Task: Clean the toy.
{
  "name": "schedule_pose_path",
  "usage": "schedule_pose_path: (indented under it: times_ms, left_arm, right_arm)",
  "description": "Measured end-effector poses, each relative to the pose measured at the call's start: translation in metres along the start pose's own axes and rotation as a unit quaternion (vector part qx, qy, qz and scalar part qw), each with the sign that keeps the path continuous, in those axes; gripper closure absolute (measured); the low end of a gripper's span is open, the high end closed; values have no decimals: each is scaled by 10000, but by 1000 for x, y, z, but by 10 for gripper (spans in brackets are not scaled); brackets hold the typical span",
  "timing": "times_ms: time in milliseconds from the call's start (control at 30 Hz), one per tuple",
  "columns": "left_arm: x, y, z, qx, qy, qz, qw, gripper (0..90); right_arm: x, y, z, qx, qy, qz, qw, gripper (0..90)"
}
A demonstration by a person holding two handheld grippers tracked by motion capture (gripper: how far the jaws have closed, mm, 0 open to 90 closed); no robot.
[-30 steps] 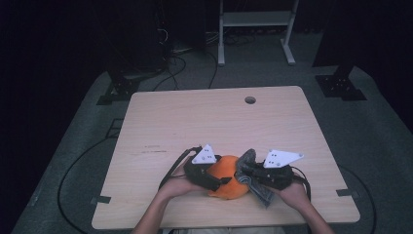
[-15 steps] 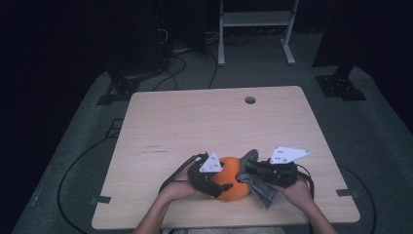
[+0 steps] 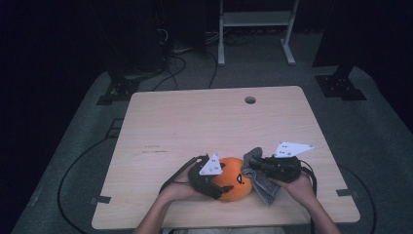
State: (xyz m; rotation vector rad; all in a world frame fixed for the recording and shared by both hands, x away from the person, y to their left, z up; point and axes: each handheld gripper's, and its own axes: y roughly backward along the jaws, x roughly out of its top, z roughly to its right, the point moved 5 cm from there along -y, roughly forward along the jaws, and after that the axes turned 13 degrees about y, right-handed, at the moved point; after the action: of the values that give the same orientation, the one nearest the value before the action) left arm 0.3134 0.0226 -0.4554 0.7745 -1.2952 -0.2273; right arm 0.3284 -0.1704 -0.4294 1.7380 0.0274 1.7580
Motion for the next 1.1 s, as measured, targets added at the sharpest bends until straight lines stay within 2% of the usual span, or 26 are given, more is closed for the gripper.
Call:
schedule_pose_path:
  times_ms: [33, 100, 133, 167, 200, 233, 333, 433, 500, 567, 633, 667, 700, 733, 767, 800, 867, 900, 1000, 1033, 1067, 1100]
  left_arm:
    - [0, -1, 2, -27, -48, -10, 10000, 247]
    - [0, -1, 4, -6, -136, -78, 9999, 247]
    - [-1, 0, 3, 4, -145, -122, 9998, 247]
    - [-2, 1, 2, -1, -81, -110, 9999, 247]
    - [-2, 1, 2, -1, -81, -110, 9999, 247]
    - [-3, 1, 1, -18, -47, -93, 9999, 247]
    - [-3, 1, 1, -11, -41, -94, 9999, 247]
    - [-3, 1, 0, 0, -16, -77, 10000, 247]
    - [-3, 1, -3, 20, 122, -10, 9999, 247]
    - [-3, 1, -4, 40, 178, -1, 9998, 248]
    - [-4, 2, -12, 105, 391, 56, 9992, 248]
    - [-4, 2, -12, 105, 391, 56, 9992, 248]
    - [-4, 1, -14, 115, 505, 110, 9986, 248]
    - [-4, 1, -17, 127, 602, 140, 9980, 248]
    - [-4, -1, -20, 134, 743, 212, 9969, 249]
    - [-4, -1, -20, 134, 743, 212, 9969, 249]
    - [-4, -1, -22, 154, 788, 212, 9965, 249]
    - [-4, -1, -23, 168, 809, 210, 9964, 248]
    - [-5, 0, -24, 203, 898, 239, 9955, 249]
    - [-4, -1, -25, 201, 918, 254, 9953, 249]
    - [-4, -1, -25, 201, 918, 254, 9953, 249]
    - [-4, -1, -26, 195, 937, 249, 9951, 249]
  right_arm:
    - [13, -7, -7, 145, 165, 12, 9998, 794]
    - [17, -14, -10, 191, 249, -70, 9995, 793]
    - [16, -20, -11, 176, 357, -238, 9989, 794]
    - [12, -28, -10, 207, 285, -329, 9988, 794]
    - [12, -28, -10, 207, 285, -329, 9988, 794]
    - [7, -26, -5, 241, 86, -286, 9993, 794]
    - [-1, -21, -1, 195, -10, -301, 9994, 794]
    - [-16, -12, 6, 114, -231, -331, 9991, 794]
    - [-27, -4, 8, 15, -315, -424, 9986, 794]
    - [-30, 2, 8, -27, -293, -454, 9985, 794]
    - [-25, 8, 4, -67, -154, -381, 9991, 794]
    - [-25, 8, 4, -67, -154, -381, 9991, 794]
    - [-22, 10, 0, -56, -100, -317, 9994, 794]
    - [-18, 12, -5, -25, -21, -257, 9997, 794]
    - [-11, 10, -18, 95, 190, -187, 9996, 794]
    - [-11, 10, -18, 95, 190, -187, 9996, 794]
    - [-7, 3, -29, 136, 440, -314, 9984, 793]
    - [-9, -2, -32, 80, 592, -455, 9972, 794]
    - [-12, -1, -26, 34, 531, -496, 9974, 795]
    - [-21, 0, -16, -107, 406, -605, 9973, 795]
    - [-21, 0, -16, -107, 406, -605, 9973, 795]
    - [-27, 2, -11, -139, 287, -655, 9973, 795]
